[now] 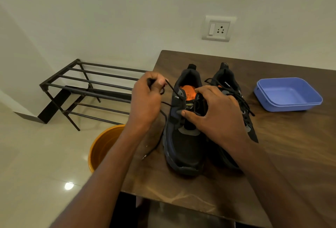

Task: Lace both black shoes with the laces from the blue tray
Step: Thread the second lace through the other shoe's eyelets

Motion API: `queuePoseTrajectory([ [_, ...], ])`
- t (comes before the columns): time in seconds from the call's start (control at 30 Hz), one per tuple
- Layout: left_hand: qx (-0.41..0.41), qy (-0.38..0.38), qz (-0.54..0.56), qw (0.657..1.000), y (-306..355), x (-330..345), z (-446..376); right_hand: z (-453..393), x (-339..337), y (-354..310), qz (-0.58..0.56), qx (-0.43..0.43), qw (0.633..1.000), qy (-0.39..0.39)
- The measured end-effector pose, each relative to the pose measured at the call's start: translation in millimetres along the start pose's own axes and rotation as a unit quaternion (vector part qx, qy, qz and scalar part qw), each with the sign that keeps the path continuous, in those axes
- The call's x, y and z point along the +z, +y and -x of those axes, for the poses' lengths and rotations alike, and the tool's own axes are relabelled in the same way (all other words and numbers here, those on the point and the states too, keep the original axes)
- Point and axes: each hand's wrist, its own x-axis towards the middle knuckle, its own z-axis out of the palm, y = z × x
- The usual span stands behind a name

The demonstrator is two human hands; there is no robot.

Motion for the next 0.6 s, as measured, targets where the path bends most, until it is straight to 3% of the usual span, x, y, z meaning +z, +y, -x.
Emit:
queuePoseTrajectory([
  [0.23, -0.091, -0.047, 0.13, 0.986, 1, 3, 0, 0, 2, -1, 0.01, -0.002, 1.0, 0.003],
  [0.33, -0.034, -0.103, 0.01, 0.994, -5, 5, 2, 0, 3, -1, 0.009, -0.005, 1.0, 0.009],
  [0.47, 0.02, -0.135, -0.167, 0.976, -4, 9, 7, 0, 5, 0, 0.007, -0.002, 1.0, 0.007],
  [0.6, 0.003, -0.097, -0.091, 0.991, -5, 6, 3, 0, 4, -1, 0.004, 0.004, 1.0, 0.007],
])
